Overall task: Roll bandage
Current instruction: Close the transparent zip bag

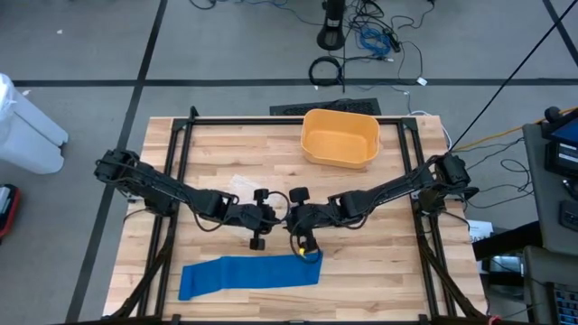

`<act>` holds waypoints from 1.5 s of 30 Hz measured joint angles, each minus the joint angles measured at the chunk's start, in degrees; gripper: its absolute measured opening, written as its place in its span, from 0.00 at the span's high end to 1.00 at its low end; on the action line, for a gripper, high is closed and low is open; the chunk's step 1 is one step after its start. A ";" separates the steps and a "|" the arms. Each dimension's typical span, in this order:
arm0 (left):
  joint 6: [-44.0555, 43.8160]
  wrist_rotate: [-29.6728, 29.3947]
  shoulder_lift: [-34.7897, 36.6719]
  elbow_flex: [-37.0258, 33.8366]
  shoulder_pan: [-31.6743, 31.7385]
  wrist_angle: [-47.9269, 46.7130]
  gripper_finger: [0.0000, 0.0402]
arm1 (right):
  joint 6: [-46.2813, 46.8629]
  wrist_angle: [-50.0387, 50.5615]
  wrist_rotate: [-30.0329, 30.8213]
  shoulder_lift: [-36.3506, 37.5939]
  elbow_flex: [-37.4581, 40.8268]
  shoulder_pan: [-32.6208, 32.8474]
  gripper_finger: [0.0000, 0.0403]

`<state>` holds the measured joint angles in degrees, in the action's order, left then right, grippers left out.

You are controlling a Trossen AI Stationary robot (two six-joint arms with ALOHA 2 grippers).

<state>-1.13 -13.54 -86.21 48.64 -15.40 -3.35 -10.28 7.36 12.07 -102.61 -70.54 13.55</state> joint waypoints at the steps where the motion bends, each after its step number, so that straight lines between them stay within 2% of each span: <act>1: 0.00 0.05 0.00 0.00 0.00 -0.07 1.00 | -0.71 -0.64 0.03 -0.14 0.00 0.01 0.75; 9: 0.44 1.64 0.02 0.04 0.00 0.39 1.00 | -3.06 -2.54 2.71 -0.17 0.02 -0.06 0.65; 14: 0.42 1.79 0.02 0.04 0.00 0.47 1.00 | -3.87 -1.67 0.42 -0.17 0.02 -0.08 0.65; 20: 0.11 1.73 0.02 0.04 0.00 1.94 1.00 | -3.39 -2.07 -2.21 -0.52 0.02 -0.07 0.72; 26: 0.11 1.73 -0.02 0.04 0.00 1.79 1.00 | -3.01 -1.98 -2.38 -0.72 0.02 -0.32 0.81; 32: 0.19 1.71 -0.02 0.04 0.00 1.72 1.00 | -2.82 -1.69 -1.65 -0.72 0.02 -0.49 0.97; 45: 0.11 1.29 -0.08 0.04 0.09 0.84 1.00 | -0.75 4.62 1.68 -0.56 -0.15 -0.56 0.99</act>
<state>-1.02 -12.25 -86.30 48.69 -15.31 -2.51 -11.03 11.99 13.75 -103.18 -70.70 12.99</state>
